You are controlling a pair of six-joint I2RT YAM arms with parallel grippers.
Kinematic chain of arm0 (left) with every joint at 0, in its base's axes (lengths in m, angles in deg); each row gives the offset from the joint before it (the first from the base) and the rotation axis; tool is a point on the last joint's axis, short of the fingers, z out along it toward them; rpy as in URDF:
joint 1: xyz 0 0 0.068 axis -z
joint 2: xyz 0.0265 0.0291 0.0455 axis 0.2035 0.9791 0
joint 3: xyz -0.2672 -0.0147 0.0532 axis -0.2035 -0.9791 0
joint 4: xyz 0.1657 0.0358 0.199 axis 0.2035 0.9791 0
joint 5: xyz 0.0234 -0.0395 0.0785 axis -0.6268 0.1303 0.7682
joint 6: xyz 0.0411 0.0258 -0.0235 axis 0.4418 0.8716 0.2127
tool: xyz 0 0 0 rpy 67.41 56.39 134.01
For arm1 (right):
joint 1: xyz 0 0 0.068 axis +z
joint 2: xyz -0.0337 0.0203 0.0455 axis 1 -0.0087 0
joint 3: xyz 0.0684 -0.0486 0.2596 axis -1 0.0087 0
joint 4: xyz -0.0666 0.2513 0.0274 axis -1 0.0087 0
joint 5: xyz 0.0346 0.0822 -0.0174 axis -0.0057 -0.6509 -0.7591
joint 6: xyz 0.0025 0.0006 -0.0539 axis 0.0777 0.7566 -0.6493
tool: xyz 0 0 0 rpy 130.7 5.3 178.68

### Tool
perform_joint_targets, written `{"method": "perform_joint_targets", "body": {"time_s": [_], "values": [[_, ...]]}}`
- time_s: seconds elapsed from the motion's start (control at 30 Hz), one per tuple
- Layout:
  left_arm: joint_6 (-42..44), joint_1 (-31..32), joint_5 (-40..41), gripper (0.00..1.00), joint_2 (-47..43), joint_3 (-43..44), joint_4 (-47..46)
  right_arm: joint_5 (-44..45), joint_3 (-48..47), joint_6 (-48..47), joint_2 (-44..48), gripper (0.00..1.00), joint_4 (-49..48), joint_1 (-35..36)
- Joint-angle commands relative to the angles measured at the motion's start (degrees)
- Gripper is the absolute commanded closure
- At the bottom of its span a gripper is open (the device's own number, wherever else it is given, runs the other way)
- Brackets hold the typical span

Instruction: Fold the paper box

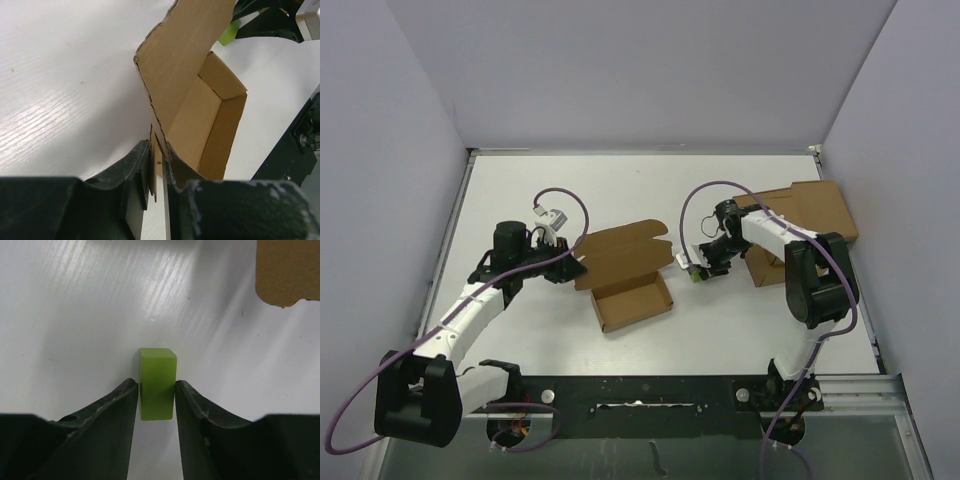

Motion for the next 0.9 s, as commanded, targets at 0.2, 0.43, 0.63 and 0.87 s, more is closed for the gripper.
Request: {"method": "perform_joint_targets", "body": {"time_s": [0.2, 0.43, 0.63, 0.87], "values": [[-0.02, -0.35, 0.27, 0.7, -0.16, 3.15, 0.07, -2.09, -2.08, 1.66, -0.26, 0.77, 0.09, -1.19], [0.15, -0.43, 3.25, 0.46, -1.1, 3.82, 1.67, -4.62, -2.21, 3.94, 1.78, 0.85, 0.58, -3.22], [0.48, -0.87, 5.58, 0.3, -3.99, 3.76, 1.97, -8.57, -2.42, 8.69, 5.31, 0.89, 1.76, -4.78], [1.78, -1.14, 10.53, 0.21, -8.49, 2.98, 2.15, -18.58, -4.09, 16.29, 10.72, 0.93, 3.57, -4.62]]}}
